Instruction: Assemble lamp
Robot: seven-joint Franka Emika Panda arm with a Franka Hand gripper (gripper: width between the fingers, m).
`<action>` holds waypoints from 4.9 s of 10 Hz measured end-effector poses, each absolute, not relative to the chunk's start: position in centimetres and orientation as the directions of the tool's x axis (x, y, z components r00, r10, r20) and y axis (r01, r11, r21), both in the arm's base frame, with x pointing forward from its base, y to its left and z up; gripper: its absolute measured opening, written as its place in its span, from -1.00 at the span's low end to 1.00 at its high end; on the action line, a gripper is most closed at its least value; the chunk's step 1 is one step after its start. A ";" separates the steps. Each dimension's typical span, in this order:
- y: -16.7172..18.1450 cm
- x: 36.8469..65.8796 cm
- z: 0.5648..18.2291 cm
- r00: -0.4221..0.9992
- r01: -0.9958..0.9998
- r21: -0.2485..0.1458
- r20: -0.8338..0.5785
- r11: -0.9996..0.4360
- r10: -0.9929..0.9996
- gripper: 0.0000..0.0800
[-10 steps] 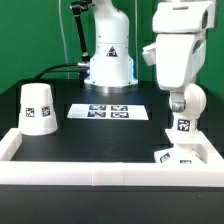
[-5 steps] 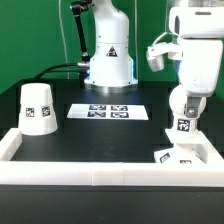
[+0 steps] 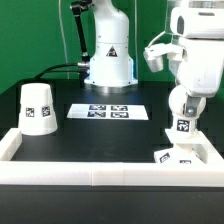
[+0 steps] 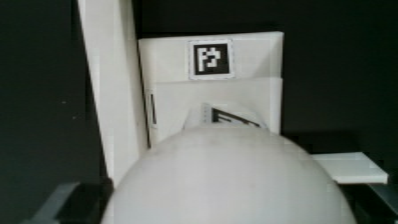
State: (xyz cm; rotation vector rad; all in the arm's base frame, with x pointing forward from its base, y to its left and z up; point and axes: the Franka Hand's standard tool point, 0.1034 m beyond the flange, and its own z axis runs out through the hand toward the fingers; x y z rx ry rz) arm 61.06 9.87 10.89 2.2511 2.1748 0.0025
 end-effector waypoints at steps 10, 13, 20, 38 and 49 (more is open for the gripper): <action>10.2 61.1 11.0 0.723 0.691 0.012 0.003 -0.723 0.691 0.44; 10.2 61.1 11.0 0.851 0.526 0.012 0.007 -0.851 0.526 0.45; 9.7 61.2 11.1 0.999 0.046 0.001 0.012 -0.999 0.046 0.45; 10.2 55.6 11.6 0.991 -0.108 -0.023 0.080 -0.994 -0.110 0.75; -1.9 49.5 9.8 0.996 -0.060 -0.018 0.059 -0.998 -0.061 0.75</action>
Offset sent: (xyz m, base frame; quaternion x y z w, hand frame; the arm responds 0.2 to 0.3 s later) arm 0.0000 0.0000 0.0000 0.0000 0.0000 0.0650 0.9979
